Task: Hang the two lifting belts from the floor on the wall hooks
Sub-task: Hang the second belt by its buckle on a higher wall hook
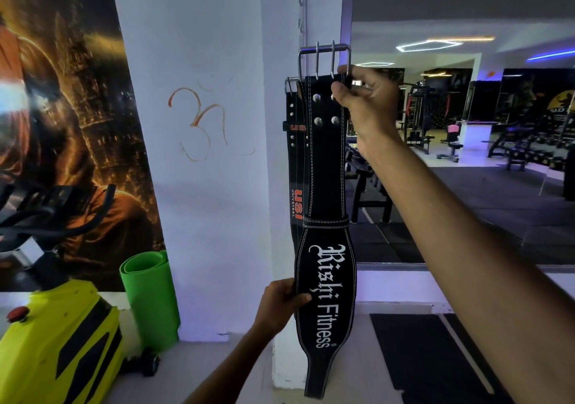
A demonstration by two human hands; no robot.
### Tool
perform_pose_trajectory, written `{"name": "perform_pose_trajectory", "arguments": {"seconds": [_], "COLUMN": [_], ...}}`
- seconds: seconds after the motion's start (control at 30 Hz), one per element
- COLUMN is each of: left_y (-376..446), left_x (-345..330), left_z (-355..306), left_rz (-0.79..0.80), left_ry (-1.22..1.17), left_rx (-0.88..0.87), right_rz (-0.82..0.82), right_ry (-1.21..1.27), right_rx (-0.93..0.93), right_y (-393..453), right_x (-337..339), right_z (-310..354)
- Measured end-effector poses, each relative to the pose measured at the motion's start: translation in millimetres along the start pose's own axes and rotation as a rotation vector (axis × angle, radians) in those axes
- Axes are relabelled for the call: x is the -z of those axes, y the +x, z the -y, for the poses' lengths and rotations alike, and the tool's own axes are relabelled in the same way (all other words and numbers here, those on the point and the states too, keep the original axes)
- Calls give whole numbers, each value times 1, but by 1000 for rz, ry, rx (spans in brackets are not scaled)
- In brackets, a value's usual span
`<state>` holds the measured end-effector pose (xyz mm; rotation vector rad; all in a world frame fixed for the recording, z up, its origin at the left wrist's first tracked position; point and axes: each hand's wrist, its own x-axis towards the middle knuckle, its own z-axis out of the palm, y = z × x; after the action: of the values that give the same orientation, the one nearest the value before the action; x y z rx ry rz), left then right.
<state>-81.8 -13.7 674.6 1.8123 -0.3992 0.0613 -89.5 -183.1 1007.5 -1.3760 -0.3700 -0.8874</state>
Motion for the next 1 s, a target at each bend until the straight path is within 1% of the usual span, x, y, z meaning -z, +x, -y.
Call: {"name": "perform_pose_trajectory", "arguments": {"seconds": [0.07, 0.13, 0.23, 0.43, 0.5, 0.6, 0.7, 0.77, 0.87, 1.0], "left_y": [0, 3, 18, 63, 71, 87, 103, 106, 109, 120], "left_x": [2, 8, 21, 38, 41, 45, 48, 45, 35, 21], "left_z": [-4, -21, -65, -187, -225, -263, -273, -273, -271, -270], "left_rz": [13, -27, -169, -421, -464, -466, -427, -431, -446, -448], "left_ry": [45, 140, 206, 20, -29, -45, -29, -4, 65, 112], "left_rx": [-16, -74, -222, -528, -615, -702, -683, -695, -737, -661], "right_rz": [-6, -11, -4, 2, 2, -4, -1, 41, 112, 149], "right_ry": [-17, -25, -24, 15, 21, 20, -76, -85, -81, -77], "right_rx": [0, -9, -26, -43, -42, -22, 112, 159, 163, 115], "right_y": [-2, -2, -3, -9, -11, -12, -10, -7, -3, 6], "right_x": [0, 2, 5, 5, 5, 8, 15, 22, 33, 46], "right_z": [-3, -5, -9, -16, -18, -25, -33, -36, -40, -52]}}
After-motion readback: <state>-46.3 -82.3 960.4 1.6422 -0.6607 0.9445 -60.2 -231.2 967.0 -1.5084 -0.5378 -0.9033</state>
